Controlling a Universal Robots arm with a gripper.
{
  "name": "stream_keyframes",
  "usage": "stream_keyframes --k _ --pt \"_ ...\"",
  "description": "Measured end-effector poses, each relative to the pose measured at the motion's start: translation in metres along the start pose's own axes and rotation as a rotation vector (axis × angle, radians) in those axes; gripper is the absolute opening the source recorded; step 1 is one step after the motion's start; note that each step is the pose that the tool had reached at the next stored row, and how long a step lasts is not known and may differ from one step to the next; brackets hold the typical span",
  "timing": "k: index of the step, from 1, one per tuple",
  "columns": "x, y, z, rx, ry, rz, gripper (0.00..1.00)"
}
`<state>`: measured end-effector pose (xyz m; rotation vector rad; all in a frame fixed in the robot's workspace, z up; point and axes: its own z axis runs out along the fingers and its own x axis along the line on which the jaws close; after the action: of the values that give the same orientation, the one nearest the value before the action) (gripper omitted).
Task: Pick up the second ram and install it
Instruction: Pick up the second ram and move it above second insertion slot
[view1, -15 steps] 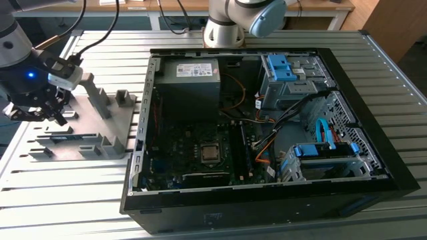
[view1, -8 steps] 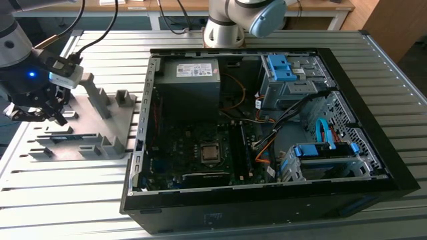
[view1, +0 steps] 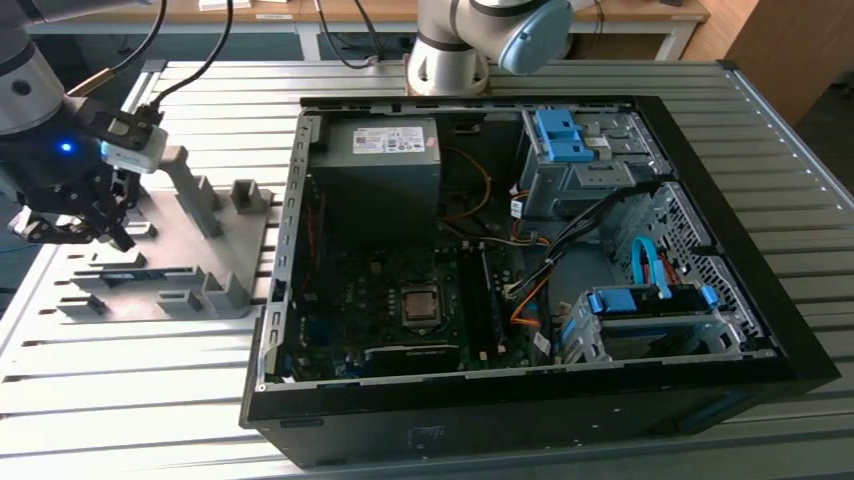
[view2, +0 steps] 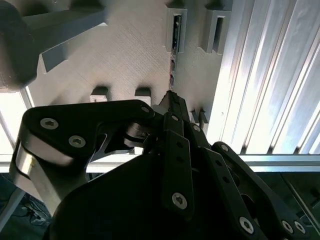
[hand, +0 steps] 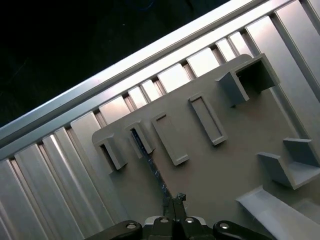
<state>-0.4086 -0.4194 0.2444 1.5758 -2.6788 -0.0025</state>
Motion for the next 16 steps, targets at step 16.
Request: stream_keyframes --k 16 --pt "0.0001 0.0002 0.0001 0.0042 0.0027 -0.147 0.1"
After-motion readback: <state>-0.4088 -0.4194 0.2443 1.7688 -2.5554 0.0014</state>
